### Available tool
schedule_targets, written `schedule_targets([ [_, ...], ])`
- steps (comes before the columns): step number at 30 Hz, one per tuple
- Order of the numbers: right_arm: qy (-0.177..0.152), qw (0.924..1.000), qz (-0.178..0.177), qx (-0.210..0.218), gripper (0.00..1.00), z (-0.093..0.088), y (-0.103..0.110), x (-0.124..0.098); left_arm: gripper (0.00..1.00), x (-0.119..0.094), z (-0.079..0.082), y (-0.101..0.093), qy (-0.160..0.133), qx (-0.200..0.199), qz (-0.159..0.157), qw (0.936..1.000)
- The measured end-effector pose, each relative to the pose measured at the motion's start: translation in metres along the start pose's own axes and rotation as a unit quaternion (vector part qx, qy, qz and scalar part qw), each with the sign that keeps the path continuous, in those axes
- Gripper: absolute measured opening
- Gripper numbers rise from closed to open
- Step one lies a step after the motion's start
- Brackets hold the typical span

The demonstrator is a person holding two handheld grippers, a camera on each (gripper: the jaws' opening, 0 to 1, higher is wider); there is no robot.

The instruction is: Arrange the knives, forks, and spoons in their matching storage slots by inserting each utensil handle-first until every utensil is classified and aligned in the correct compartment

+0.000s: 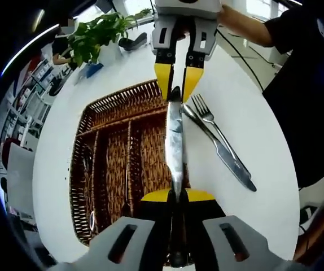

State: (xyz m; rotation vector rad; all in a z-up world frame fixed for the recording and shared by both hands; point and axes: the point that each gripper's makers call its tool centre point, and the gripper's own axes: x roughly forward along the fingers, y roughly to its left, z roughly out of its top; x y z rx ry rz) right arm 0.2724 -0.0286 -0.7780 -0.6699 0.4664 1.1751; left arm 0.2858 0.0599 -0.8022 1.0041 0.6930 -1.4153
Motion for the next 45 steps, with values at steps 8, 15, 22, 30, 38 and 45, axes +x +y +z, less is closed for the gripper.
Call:
schedule_targets([
  [8, 0.013, 0.9999, 0.002, -0.002, 0.09, -0.008, -0.013, 0.017, 0.07, 0.015, -0.013, 0.014, 0.007, -0.012, -0.001, 0.9999],
  [15, 0.032, 0.9994, 0.008, -0.014, 0.09, -0.015, -0.020, 0.034, 0.07, 0.028, -0.026, 0.021, 0.017, -0.026, -0.008, 0.9995],
  [22, 0.050, 0.9985, 0.013, -0.016, 0.09, -0.018, -0.027, 0.050, 0.07, 0.040, -0.042, 0.027, 0.035, -0.043, -0.014, 0.9984],
  [30, 0.075, 0.9969, 0.019, -0.016, 0.09, -0.027, -0.031, 0.063, 0.07, 0.048, -0.050, 0.030, 0.046, -0.050, -0.012, 0.9976],
  [38, 0.105, 0.9941, 0.016, -0.025, 0.10, -0.041, -0.033, 0.073, 0.08, 0.052, -0.052, 0.027, 0.054, -0.058, -0.022, 0.9966],
  [45, 0.124, 0.9916, 0.017, -0.031, 0.11, -0.048, -0.029, 0.077, 0.09, 0.045, -0.056, 0.029, 0.060, -0.061, -0.009, 0.9963],
])
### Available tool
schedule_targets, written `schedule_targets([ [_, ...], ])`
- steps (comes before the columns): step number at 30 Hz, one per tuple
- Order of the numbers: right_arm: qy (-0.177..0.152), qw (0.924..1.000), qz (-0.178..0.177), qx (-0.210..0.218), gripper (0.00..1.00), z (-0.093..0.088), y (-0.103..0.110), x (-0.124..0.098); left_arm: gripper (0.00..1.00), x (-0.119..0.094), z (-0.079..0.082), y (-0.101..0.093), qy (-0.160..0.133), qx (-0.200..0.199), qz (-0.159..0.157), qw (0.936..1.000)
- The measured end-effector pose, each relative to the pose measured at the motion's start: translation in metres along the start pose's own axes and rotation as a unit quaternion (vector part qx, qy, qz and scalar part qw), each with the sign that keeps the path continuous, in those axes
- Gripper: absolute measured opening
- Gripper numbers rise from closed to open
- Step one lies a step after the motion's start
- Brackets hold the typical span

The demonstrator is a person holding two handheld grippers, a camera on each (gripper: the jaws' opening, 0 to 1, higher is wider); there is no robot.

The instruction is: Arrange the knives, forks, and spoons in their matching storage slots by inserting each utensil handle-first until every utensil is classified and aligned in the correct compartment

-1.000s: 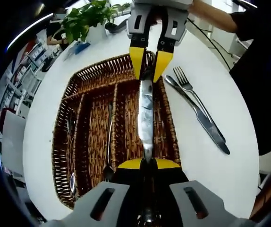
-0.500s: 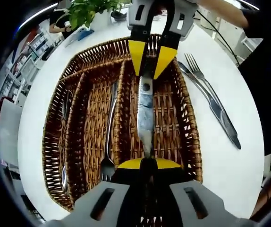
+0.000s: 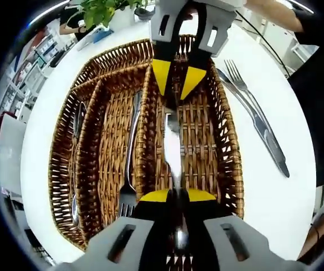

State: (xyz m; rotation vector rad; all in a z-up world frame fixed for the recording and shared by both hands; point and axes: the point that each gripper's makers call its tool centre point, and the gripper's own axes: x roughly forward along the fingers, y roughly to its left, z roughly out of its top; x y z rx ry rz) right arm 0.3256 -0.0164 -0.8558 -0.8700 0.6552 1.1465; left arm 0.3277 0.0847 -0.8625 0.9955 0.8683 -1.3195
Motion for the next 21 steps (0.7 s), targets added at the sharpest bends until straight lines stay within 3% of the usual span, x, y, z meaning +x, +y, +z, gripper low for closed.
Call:
schedule_targets([
  [8, -0.018, 0.9997, -0.007, 0.018, 0.14, 0.006, 0.000, -0.008, 0.13, -0.008, 0.002, 0.001, -0.010, -0.002, 0.013, 0.9999],
  [16, -0.067, 0.9943, -0.026, 0.078, 0.26, 0.012, -0.002, -0.021, 0.24, -0.021, 0.019, -0.004, -0.062, -0.018, 0.025, 0.9976],
  [21, -0.085, 0.9914, -0.037, 0.093, 0.31, 0.013, -0.002, -0.027, 0.27, -0.027, 0.028, -0.005, -0.103, -0.035, 0.036, 0.9934],
])
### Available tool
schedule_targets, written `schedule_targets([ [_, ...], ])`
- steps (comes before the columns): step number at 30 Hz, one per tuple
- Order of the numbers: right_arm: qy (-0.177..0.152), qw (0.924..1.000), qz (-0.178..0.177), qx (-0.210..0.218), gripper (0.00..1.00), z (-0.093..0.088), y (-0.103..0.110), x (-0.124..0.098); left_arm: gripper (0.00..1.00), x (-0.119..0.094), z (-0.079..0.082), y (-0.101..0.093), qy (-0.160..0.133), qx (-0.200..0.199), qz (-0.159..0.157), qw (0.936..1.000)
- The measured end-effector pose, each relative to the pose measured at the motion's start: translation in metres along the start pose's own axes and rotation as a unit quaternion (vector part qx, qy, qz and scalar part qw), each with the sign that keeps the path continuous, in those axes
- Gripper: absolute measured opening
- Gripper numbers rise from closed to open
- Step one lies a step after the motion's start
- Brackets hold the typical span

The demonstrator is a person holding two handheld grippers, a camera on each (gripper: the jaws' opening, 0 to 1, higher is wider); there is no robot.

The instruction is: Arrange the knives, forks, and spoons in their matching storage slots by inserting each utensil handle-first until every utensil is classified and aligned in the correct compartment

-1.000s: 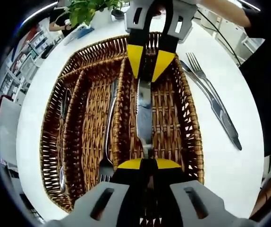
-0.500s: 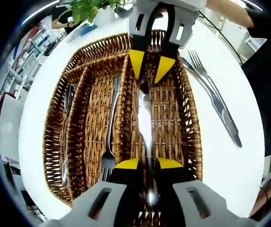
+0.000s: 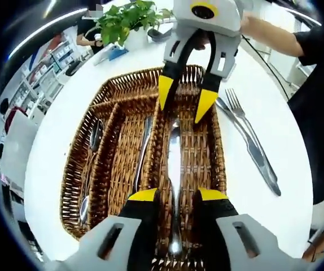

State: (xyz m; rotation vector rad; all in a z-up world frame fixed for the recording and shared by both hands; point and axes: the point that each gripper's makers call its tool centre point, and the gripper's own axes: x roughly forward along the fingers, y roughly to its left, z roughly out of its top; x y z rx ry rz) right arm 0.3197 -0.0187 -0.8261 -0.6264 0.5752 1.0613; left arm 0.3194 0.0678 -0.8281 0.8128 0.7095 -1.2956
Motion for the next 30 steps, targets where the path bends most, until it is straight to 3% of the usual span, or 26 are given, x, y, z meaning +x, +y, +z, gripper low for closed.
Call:
schedule_targets([
  [6, -0.040, 0.9974, -0.028, 0.052, 0.40, 0.005, -0.006, -0.009, 0.33, -0.006, 0.007, 0.003, -0.047, -0.038, 0.029, 0.9977],
  [11, -0.058, 0.9937, -0.045, 0.085, 0.50, 0.000, -0.005, -0.014, 0.41, -0.013, 0.009, 0.014, -0.089, -0.106, 0.078, 0.9874],
  [15, -0.077, 0.9896, -0.059, 0.106, 0.55, -0.001, -0.006, -0.019, 0.53, -0.021, 0.011, 0.017, -0.120, -0.132, 0.106, 0.9781],
  [20, -0.115, 0.9763, -0.106, 0.149, 0.66, -0.002, -0.012, -0.037, 0.64, -0.034, 0.013, 0.014, -0.171, -0.195, 0.156, 0.9532],
  [22, -0.124, 0.9720, -0.114, 0.164, 0.70, -0.005, -0.012, -0.044, 0.69, -0.036, 0.016, 0.008, -0.187, -0.199, 0.163, 0.9481],
  [23, -0.127, 0.9699, -0.121, 0.169, 0.72, -0.007, -0.012, -0.046, 0.71, -0.039, 0.017, 0.005, -0.199, -0.211, 0.173, 0.9413],
  [25, -0.126, 0.9682, -0.131, 0.172, 0.75, -0.012, -0.010, -0.053, 0.73, -0.040, 0.017, -0.002, -0.205, -0.210, 0.174, 0.9402],
  [30, -0.129, 0.9630, -0.142, 0.189, 0.84, -0.022, -0.003, -0.065, 0.82, -0.046, 0.019, -0.019, -0.232, -0.231, 0.192, 0.9252],
])
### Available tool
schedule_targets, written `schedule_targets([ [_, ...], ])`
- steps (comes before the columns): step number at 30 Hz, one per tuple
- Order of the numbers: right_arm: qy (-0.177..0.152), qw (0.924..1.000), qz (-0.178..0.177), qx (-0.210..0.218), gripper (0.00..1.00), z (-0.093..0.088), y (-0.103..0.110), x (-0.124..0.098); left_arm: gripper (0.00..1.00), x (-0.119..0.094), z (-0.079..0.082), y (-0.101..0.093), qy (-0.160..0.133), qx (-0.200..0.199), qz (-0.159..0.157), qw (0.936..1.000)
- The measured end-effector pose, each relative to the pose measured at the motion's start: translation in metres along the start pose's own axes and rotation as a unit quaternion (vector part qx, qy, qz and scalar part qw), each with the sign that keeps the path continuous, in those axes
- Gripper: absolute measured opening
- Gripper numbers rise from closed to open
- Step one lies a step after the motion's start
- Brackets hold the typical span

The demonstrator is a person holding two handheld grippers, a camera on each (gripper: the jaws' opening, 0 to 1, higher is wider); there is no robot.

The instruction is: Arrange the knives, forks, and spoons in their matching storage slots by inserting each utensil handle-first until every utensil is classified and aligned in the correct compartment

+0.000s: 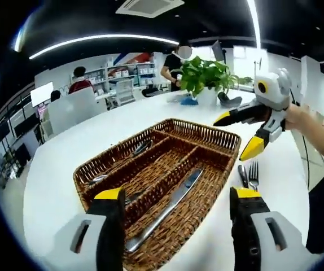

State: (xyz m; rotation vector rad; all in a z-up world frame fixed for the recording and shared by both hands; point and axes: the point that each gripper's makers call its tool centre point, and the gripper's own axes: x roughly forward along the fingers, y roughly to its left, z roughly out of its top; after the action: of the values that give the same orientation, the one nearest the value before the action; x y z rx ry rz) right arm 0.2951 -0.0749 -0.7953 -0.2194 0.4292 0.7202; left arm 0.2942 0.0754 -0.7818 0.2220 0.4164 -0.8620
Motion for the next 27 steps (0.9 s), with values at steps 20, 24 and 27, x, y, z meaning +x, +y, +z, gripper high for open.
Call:
schedule_targets([
  [20, -0.014, 0.9981, -0.056, 0.020, 1.00, -0.023, -0.005, -0.072, 0.99, -0.073, -0.013, -0.034, -0.064, -0.031, 0.044, 0.9965],
  [24, -0.010, 0.9978, -0.065, 0.015, 1.00, -0.027, -0.005, -0.082, 0.99, -0.082, -0.014, -0.033, -0.067, -0.029, 0.056, 0.9958],
  [27, -0.012, 0.9974, -0.070, 0.015, 1.00, -0.027, -0.006, -0.088, 0.99, -0.086, -0.014, -0.037, -0.068, -0.024, 0.053, 0.9960],
])
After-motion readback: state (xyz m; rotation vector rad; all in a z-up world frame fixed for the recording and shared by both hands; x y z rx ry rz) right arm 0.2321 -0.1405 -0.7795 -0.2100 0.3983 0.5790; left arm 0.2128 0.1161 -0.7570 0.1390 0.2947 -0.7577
